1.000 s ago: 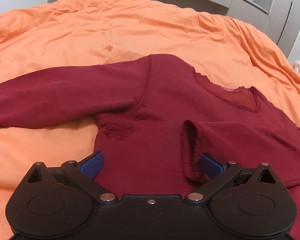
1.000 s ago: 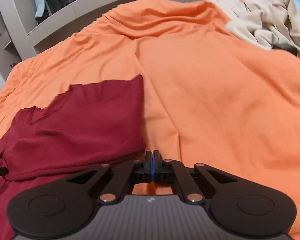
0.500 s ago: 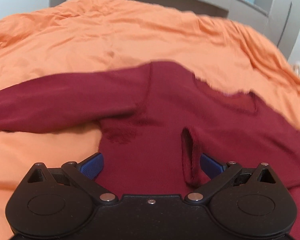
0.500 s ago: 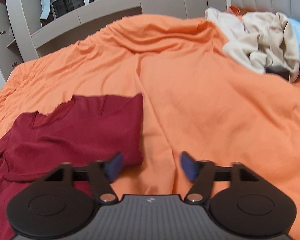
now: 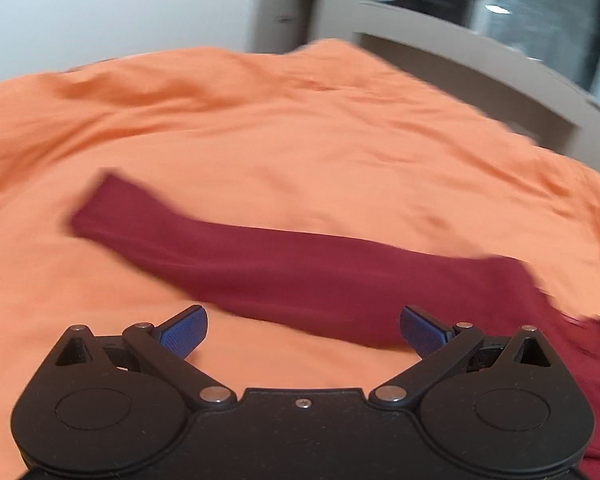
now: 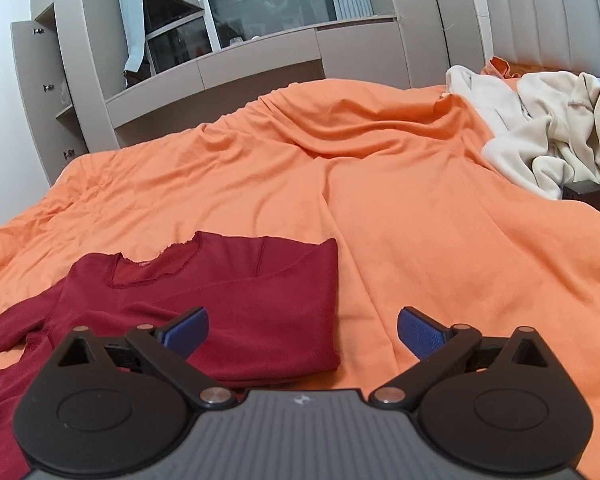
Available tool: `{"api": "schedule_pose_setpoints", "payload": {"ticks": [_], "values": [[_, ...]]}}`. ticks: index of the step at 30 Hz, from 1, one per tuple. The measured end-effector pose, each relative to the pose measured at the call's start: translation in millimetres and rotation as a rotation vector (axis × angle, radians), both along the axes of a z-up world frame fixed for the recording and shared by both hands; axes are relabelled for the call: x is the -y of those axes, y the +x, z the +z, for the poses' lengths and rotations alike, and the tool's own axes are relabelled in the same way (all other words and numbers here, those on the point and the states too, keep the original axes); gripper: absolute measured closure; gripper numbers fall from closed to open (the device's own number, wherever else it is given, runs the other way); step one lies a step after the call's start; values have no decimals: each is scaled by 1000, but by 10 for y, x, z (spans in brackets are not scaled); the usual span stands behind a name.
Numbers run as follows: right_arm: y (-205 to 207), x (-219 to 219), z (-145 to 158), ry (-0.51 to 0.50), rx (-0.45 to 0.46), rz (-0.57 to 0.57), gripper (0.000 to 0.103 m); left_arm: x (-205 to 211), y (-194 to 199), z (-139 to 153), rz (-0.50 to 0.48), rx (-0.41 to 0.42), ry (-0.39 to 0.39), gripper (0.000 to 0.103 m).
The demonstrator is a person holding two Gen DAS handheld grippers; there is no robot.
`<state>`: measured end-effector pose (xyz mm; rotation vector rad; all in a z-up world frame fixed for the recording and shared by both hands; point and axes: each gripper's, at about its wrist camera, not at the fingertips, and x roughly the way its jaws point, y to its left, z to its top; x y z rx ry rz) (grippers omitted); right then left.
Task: Fold small clothes
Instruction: 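Grasp the other sleeve cuff with the left gripper, then lift the sleeve and lay it across the shirt body, open left gripper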
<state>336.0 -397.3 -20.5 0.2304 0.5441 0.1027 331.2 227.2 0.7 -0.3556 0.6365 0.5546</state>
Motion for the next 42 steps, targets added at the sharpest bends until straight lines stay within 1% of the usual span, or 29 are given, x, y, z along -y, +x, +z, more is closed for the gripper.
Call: {"api": "schedule_pose_setpoints", "payload": {"ticks": [2, 4, 6, 8, 11, 14, 17, 19, 20, 21, 22, 24, 25, 26, 27, 28, 31, 34, 38, 42], "values": [[4, -5, -15, 4, 2, -3, 0, -309, -96, -5, 65, -17, -3, 1], [6, -7, -27, 4, 2, -4, 0, -607, -186, -26, 113, -17, -29, 1], [14, -17, -40, -1, 1, -6, 0, -857, -244, -64, 152, 9, -80, 1], [23, -28, -56, -9, -1, -9, 0, -1057, -277, -100, 168, 53, -145, 1], [32, -46, -74, -20, -1, -9, 0, -1212, -235, -173, 178, 107, -213, 3], [42, -55, -92, -29, -3, -10, 0, -1316, -166, -237, 202, 148, -229, 7], [51, -65, -105, -34, -7, -7, 0, -1392, -109, -286, 252, 183, -233, 17], [51, -67, -111, -37, -9, -3, 0, -1435, -116, -318, 291, 194, -242, 27], [55, -74, -116, -39, -10, 0, 0, -1451, -116, -334, 307, 202, -245, 31], [57, -82, -123, -41, -12, 3, 0, -1457, -122, -339, 321, 204, -241, 40], [58, -93, -130, -44, -14, 5, 0, -1459, -121, -340, 336, 201, -232, 49], [56, -106, -135, -50, -14, 10, 0, -1441, -111, -330, 347, 203, -207, 57], [54, -113, -134, -53, -13, 11, 0, -1425, -101, -322, 347, 203, -191, 66], [49, -116, -130, -55, -9, 12, 0, -1414, -100, -311, 347, 199, -177, 71], [45, -113, -125, -55, -6, 12, 0, -1398, -81, -301, 347, 192, -160, 83], [38, -110, -118, -54, -1, 10, 0, -1388, -72, -292, 346, 190, -147, 90], [29, -91, -103, -45, 6, 5, 0, -1339, -37, -226, 330, 202, -105, 92], [20, -81, -84, -38, 13, 4, 0, -1210, 8, -75, 280, 225, -37, 93], [-1, -75, -49, -32, 28, 7, 0, -908, 113, 227, 184, 257, 88, 93], [-24, -61, -10, -19, 45, 11, 0, -450, 234, 548, 46, 301, 200, 93]]}}
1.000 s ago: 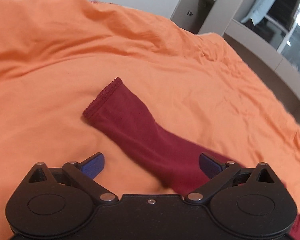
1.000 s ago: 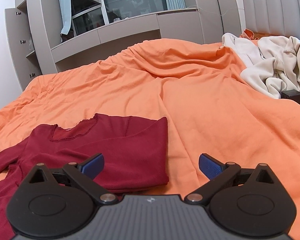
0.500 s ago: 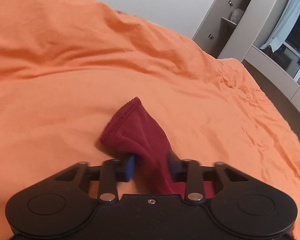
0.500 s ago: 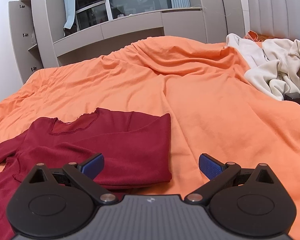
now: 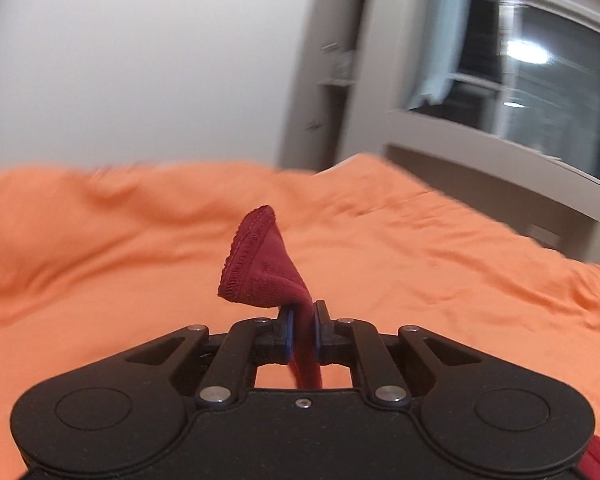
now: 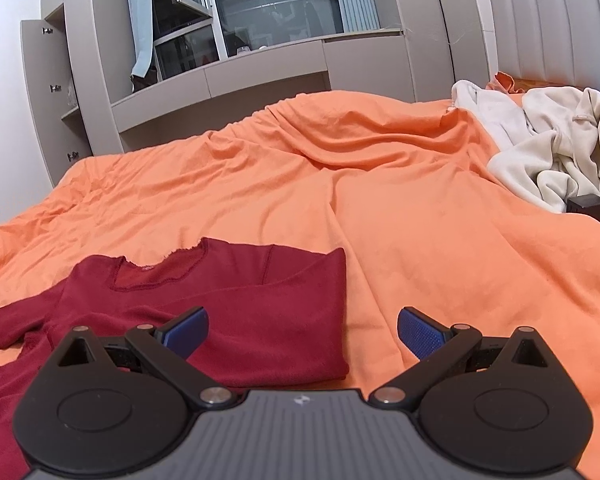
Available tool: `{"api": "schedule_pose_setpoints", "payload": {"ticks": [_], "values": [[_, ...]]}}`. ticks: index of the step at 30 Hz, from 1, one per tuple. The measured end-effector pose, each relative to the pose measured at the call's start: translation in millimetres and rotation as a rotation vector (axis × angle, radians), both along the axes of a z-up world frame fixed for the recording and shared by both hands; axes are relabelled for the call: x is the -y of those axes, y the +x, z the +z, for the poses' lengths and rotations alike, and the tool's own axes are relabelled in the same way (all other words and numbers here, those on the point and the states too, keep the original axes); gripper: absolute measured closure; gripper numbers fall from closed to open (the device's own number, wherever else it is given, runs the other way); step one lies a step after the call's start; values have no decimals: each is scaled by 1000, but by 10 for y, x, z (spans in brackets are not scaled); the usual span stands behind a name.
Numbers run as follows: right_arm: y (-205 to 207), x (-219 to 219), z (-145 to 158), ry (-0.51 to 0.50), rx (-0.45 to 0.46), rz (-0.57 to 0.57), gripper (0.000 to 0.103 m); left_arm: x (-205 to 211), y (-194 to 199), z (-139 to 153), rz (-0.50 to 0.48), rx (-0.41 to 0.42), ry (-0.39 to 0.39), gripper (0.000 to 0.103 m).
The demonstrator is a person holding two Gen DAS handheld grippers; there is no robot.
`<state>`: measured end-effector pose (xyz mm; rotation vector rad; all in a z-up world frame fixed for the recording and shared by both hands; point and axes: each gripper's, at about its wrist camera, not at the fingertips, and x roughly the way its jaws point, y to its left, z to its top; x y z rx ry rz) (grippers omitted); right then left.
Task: Fold small clothes
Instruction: 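Lift the sleeve and lay it across the shirt body, open left gripper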
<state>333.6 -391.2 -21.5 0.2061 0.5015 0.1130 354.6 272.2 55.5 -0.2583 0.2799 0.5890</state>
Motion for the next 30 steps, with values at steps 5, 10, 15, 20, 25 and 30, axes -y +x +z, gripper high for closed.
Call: {"api": "schedule_pose_setpoints", "payload": {"ticks": [5, 10, 15, 20, 25, 30], "values": [[-16, 12, 32, 12, 9, 2, 0, 701, 175, 296, -169, 37, 109, 93], [-38, 26, 68, 26, 24, 2, 0, 1404, 406, 366, -338, 40, 139, 93], [-45, 45, 96, 42, 29, 0, 0, 2132, 611, 197, -490, 23, 145, 93], [-55, 63, 121, 56, 36, 1, 0, 2609, 688, -185, -591, -8, 98, 93], [-57, 62, 127, 65, 36, 1, 0, 3051, 731, -598, -679, -85, 64, 93], [-52, 49, 126, 66, 30, 6, 0, 3269, 651, -902, -747, -159, 73, 93]]}}
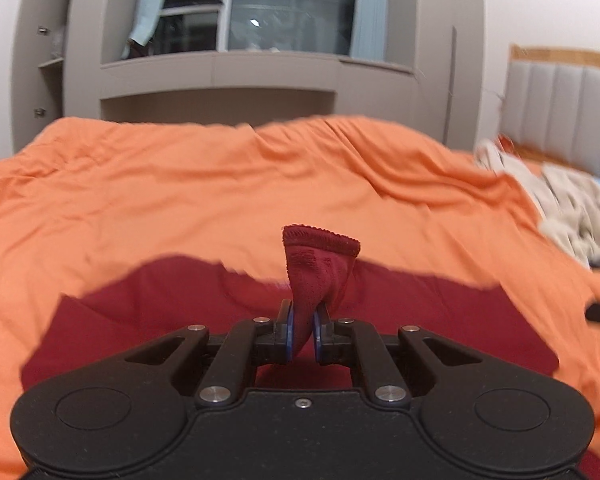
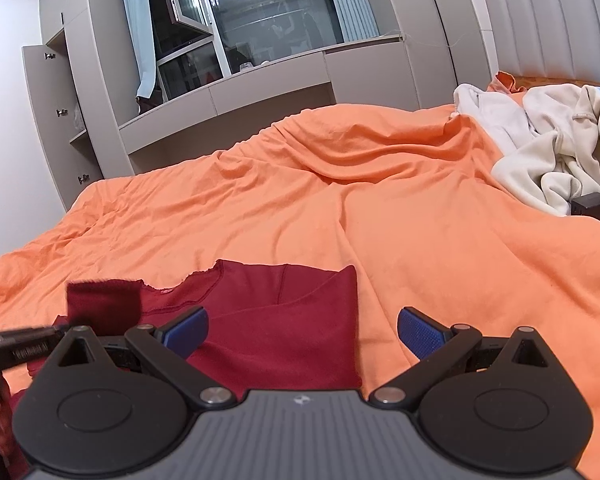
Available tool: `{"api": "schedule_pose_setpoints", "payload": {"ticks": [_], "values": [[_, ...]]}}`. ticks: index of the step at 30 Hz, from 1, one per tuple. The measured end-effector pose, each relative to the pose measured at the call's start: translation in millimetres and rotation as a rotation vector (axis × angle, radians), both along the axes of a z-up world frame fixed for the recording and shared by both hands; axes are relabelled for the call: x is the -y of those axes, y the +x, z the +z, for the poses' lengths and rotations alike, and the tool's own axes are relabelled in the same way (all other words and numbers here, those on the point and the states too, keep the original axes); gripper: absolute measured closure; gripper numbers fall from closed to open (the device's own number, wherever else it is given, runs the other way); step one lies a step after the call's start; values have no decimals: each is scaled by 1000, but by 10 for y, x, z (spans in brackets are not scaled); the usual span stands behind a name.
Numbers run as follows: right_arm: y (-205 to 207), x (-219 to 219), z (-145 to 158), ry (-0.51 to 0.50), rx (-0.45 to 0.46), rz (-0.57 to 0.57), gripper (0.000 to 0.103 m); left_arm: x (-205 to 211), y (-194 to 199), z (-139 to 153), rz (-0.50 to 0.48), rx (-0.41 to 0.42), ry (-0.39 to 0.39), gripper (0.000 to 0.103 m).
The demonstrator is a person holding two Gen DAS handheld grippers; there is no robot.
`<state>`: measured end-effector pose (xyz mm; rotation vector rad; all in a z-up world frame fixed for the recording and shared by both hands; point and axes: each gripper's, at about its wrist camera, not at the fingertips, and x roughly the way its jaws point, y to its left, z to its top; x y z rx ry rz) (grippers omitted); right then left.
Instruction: Fold small clothes
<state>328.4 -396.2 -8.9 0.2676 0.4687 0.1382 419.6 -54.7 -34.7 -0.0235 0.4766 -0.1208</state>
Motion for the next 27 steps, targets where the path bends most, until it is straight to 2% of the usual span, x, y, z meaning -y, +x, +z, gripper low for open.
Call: {"api": "schedule_pose_setpoints", "payload": {"ticks": [5, 9, 14, 17, 22, 26, 27], "values": [[11, -19, -6, -3, -6, 5, 0, 63, -18, -149, -44, -89, 0, 91], [18, -26, -17, -4, -13, 6, 0, 37, -19, -210, -80, -144, -15, 85], [23, -33, -26, -5, -20, 8, 0, 19, -34, -237, -97, -176, -21, 83], [25, -32, -30, -6, -23, 9, 0, 8, -31, -239, -109, -201, -36, 69], [28, -36, -38, -6, -27, 12, 0, -18, -63, -236, -124, -211, -41, 42], [28, -48, -51, -9, -32, 17, 0, -112, -105, -186, -116, -220, -69, 31], [32, -51, -54, -9, -34, 19, 0, -146, -121, -170, -111, -222, -79, 25]]}}
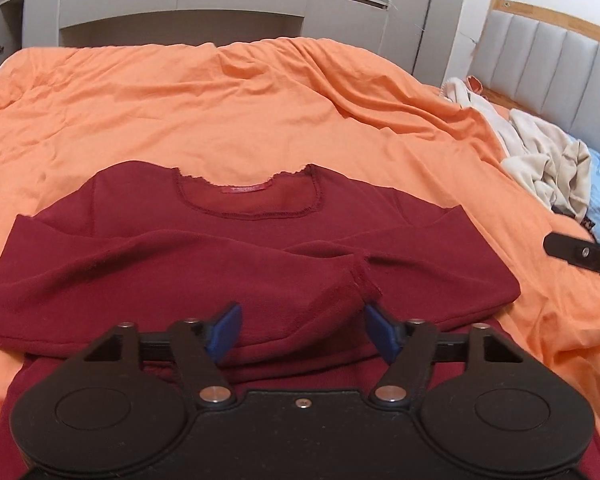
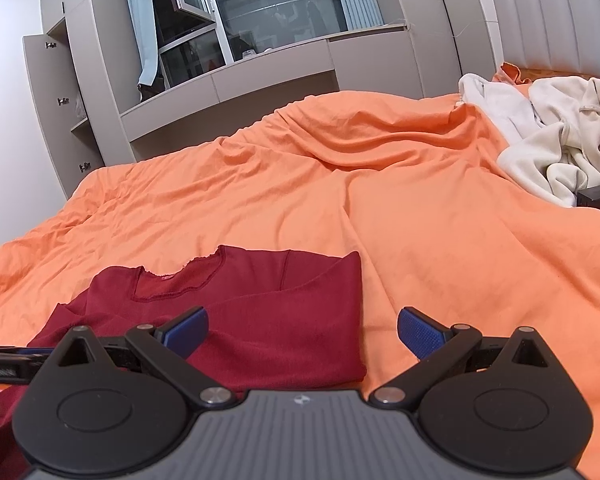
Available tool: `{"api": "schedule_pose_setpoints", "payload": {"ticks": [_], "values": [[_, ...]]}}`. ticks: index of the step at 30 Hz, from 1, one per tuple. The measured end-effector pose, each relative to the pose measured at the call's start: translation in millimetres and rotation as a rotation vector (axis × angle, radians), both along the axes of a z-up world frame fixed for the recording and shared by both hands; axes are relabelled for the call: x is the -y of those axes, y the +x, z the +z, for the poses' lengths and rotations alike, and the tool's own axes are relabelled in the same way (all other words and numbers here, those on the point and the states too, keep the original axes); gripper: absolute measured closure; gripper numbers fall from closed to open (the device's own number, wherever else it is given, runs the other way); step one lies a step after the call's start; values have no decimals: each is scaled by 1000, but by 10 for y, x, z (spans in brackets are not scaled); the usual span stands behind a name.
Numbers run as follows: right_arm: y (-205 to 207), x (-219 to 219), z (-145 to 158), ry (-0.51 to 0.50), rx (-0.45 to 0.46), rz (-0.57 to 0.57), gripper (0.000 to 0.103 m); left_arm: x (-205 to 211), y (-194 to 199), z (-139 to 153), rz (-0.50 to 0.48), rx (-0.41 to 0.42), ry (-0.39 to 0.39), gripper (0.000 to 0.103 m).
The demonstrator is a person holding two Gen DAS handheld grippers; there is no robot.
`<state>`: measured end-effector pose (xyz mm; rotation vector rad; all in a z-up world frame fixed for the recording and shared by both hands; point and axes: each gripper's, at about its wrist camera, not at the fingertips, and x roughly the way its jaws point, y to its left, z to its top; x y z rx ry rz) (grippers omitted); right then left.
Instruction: Fold small clothes
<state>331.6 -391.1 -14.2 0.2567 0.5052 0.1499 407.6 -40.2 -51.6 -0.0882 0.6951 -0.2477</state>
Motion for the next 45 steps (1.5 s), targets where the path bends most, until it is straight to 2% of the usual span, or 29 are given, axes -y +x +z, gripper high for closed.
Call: {"api": "schedule_pose_setpoints", "payload": {"ticks": [1, 7, 10, 14, 16, 18, 21, 24, 26, 32, 38, 41, 42, 45], "values": [[2, -6, -2, -1, -2, 2, 0, -41, -15, 20, 7, -3, -9, 19], [31, -118, -54, -34, -22, 41, 0, -470, -118, 141, 103, -37, -34, 5], [40, -220, -71, -69, -33, 65, 0, -785, -174, 212, 174, -28, -12, 3], [59, -390, -84, -101, -50, 107, 0, -1249, -194, 260, 307, -30, 69, 2], [82, -494, -97, -117, -64, 133, 0, -1492, -177, 267, 366, -30, 71, 1], [123, -611, -113, -131, -77, 159, 0, -1739, -146, 252, 410, -20, 33, 1], [197, -793, -129, -160, -87, 193, 0, -2091, -60, 191, 448, -3, -88, 1], [252, -1001, -141, -211, -89, 230, 0, -2330, 49, 100, 459, -9, -200, 2], [276, -1135, -154, -237, -88, 258, 0, -2403, 122, 53, 444, -10, -237, 3], [356, -1430, -205, -284, -81, 322, 0, -2457, 311, -144, 374, -37, -292, 13], [488, -1553, -311, -287, -120, 333, 0, -2509, 405, -340, 339, -110, -350, 28], [536, -1566, -400, -300, -158, 327, 0, -2524, 407, -354, 337, -127, -364, 43], [540, -1567, -420, -302, -166, 326, 0, -2522, 406, -352, 339, -133, -361, 51], [530, -1555, -442, -300, -168, 326, 0, -2526, 390, -323, 363, -162, -344, 66]]}}
